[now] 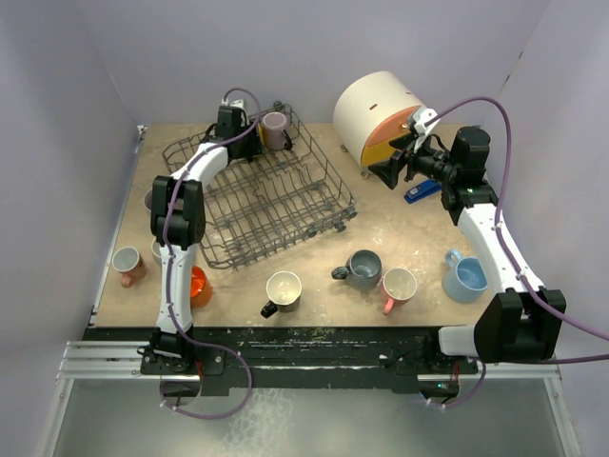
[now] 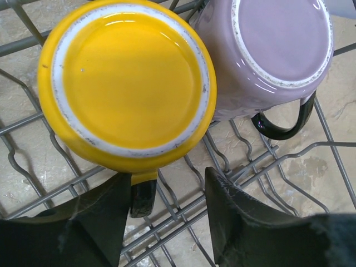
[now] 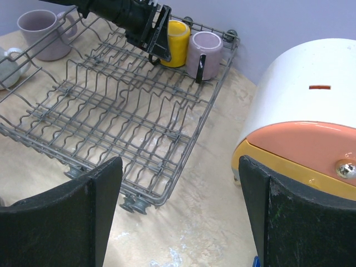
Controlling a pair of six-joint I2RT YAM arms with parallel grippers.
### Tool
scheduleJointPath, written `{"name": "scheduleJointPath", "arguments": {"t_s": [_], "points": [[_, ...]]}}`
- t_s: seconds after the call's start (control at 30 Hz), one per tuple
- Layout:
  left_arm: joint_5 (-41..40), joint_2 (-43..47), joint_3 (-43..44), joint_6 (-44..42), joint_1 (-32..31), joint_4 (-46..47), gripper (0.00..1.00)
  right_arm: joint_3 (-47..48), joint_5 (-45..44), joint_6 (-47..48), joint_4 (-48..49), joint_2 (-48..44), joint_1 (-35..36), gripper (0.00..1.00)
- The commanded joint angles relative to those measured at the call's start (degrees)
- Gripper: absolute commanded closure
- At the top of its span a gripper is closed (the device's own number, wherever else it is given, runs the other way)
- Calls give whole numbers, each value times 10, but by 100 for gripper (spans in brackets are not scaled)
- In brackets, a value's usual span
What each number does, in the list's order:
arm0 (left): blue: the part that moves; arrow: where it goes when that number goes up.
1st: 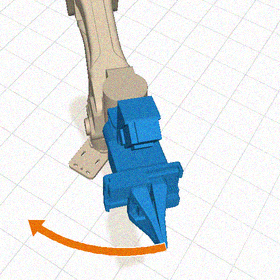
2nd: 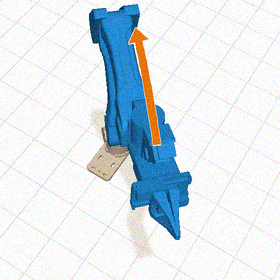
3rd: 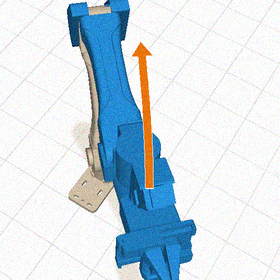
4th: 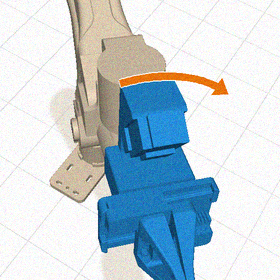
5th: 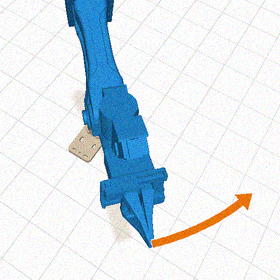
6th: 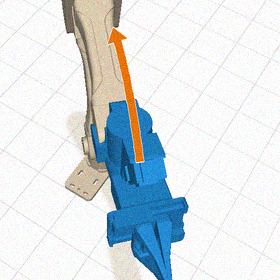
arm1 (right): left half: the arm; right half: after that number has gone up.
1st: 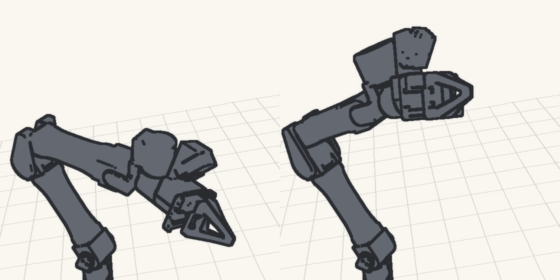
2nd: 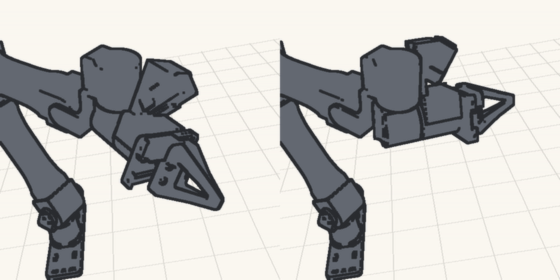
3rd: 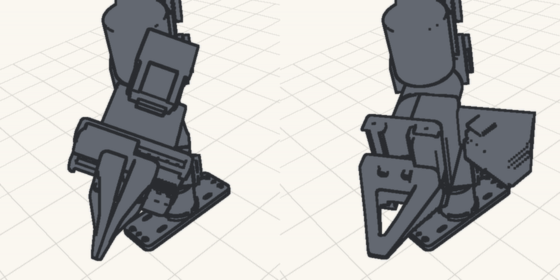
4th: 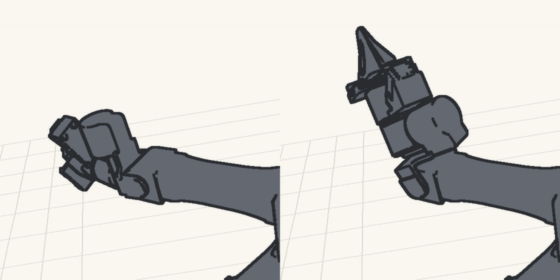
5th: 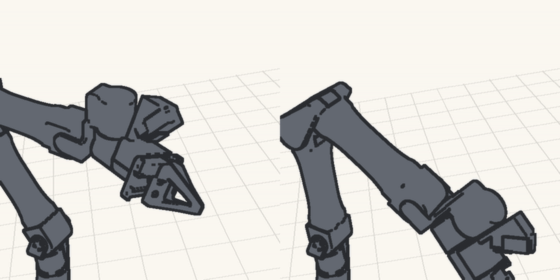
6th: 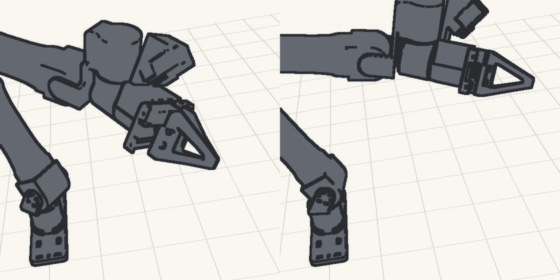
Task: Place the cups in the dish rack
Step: Turn the cup upside down in the dish rack.
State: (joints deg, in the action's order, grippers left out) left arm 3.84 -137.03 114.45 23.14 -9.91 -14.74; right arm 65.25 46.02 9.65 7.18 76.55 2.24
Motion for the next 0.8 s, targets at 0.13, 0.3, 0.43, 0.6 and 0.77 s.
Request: {"name": "scheduleJointPath", "arguments": {"t_s": [0.13,0.3,0.43,0.6,0.77], "points": [[-23,63,20,15,0,-29,37,5,9,6,21,-20,-1,13],[-35,95,-19,12,3,-27,37,1,12,8,21,-21,-1,13],[-40,130,-63,12,4,2,37,1,14,11,21,-20,-1,13],[-39,155,-121,26,15,36,57,-3,16,12,23,-21,-1,13],[-45,140,-121,27,25,23,96,-5,17,14,21,-23,-1,13]]}}
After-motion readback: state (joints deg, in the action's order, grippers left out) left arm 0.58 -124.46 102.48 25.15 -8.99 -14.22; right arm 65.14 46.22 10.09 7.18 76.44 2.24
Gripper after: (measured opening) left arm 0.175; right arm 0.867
